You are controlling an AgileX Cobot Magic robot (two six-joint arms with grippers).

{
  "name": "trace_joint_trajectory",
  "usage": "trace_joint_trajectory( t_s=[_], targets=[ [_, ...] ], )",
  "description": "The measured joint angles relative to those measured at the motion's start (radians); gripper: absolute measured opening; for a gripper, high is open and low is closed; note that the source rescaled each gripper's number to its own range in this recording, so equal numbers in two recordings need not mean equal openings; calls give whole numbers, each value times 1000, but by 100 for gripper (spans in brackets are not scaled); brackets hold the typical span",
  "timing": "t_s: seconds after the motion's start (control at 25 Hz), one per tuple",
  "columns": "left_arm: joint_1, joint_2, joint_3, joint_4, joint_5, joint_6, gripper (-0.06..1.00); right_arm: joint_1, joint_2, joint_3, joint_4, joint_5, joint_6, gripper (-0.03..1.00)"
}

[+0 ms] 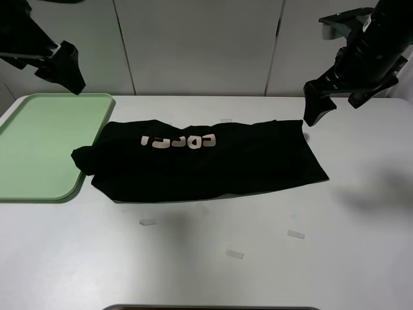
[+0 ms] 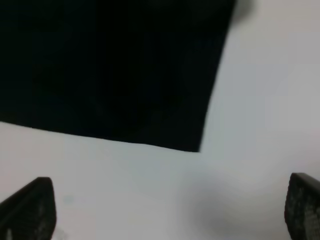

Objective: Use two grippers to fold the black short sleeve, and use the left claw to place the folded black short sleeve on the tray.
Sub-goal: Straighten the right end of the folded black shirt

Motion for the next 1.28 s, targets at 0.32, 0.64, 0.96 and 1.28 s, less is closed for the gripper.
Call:
trace_joint_trajectory(
  t_s=[0.32, 0.64, 0.96, 1.28],
  targets=[
    [0, -237, 0, 0, 120, -36, 100, 2, 0, 0, 35, 28, 84, 100],
    [0, -491, 56, 1, 242, -82, 100, 2, 0, 0, 51, 35, 86, 100],
    [0, -847, 272, 1, 259, -185, 100, 3, 0, 0, 89, 41, 88, 100],
    [0, -1172, 498, 0, 259, -225, 100, 3, 0, 0, 104, 41, 88, 100]
  ],
)
